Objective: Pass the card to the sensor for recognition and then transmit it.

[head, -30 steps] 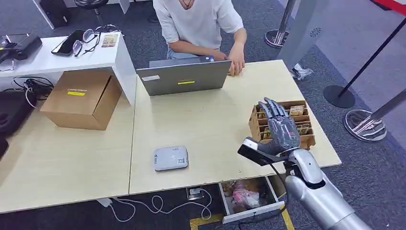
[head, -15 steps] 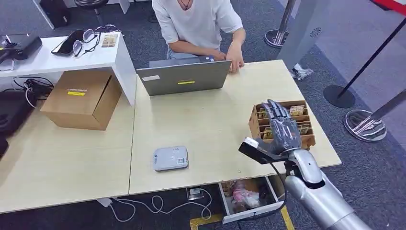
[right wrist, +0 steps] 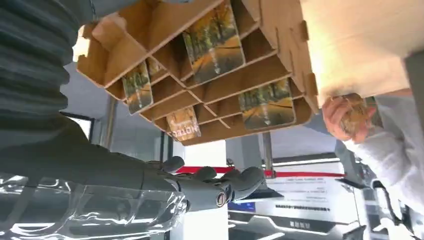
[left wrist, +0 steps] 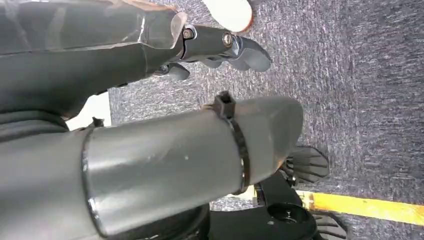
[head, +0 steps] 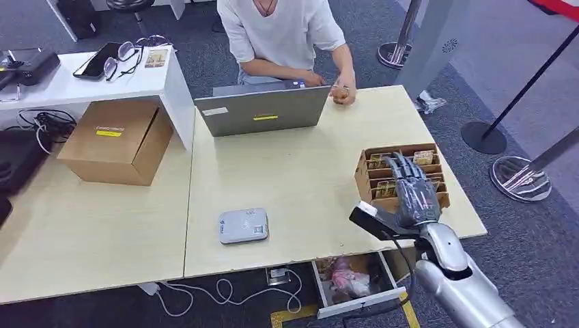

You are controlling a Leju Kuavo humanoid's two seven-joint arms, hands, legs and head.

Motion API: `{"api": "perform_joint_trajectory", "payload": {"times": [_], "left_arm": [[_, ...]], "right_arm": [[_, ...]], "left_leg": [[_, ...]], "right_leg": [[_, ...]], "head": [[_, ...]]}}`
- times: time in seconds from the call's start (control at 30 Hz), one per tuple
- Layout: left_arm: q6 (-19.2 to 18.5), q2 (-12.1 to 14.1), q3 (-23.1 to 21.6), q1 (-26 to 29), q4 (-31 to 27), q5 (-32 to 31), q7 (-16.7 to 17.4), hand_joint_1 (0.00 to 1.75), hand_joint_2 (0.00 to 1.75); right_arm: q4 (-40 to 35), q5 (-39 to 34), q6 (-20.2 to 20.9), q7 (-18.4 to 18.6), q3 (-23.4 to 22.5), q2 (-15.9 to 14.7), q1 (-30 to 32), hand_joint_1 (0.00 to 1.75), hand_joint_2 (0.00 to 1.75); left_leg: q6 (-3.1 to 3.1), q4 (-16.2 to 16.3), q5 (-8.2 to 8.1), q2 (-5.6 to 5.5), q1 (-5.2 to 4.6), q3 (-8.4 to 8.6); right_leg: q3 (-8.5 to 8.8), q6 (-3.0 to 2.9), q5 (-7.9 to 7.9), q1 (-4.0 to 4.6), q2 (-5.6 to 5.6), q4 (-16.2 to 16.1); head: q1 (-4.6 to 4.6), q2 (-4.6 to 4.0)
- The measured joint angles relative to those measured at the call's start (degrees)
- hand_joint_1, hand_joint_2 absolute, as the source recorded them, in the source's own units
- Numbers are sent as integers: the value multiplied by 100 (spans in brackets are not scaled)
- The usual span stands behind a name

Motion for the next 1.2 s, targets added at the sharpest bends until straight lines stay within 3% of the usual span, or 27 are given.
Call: {"api": "perform_joint_trajectory", "payload": {"times": [0.23, 0.43, 0.77, 1.03, 1.2], "left_arm": [[-118, 37, 0, 88, 0, -105, -103, 0, 0], [-160, 85, -2, 146, 0, -142, -144, 0, 0], [-232, 162, 0, 162, 0, -161, -144, 0, 0], [-264, 203, 0, 182, 0, -164, -135, 0, 0], [-297, 232, 0, 190, 0, -155, -133, 0, 0]], "right_arm": [[-68, 186, 166, 101, -66, -2, 134, 0, 175], [-103, 206, 201, -50, -59, -2, 117, 0, 175], [-50, 103, 332, -264, 85, -4, -355, 0, 175], [61, -441, 1486, -485, 347, -157, -1016, 0, 175], [295, -701, 2031, -537, 780, -343, -1781, 0, 175]], "left_leg": [[0, 0, 0, 1, 0, 0], [0, 0, 0, 0, 1, -2], [0, 0, 1, 2, 0, 0], [0, 0, 1, 2, 0, -1], [1, 0, 2, 3, -3, 1]], "right_leg": [[0, 0, 0, 0, 1, 1], [0, 0, 0, 0, 0, 1], [1, 0, 0, -1, 1, 1], [0, 0, 0, -2, 1, 2], [1, 0, 1, -5, 2, 2]], "head": [[0, 0], [0, 0], [0, 0], [2, 0], [0, 0]]}}
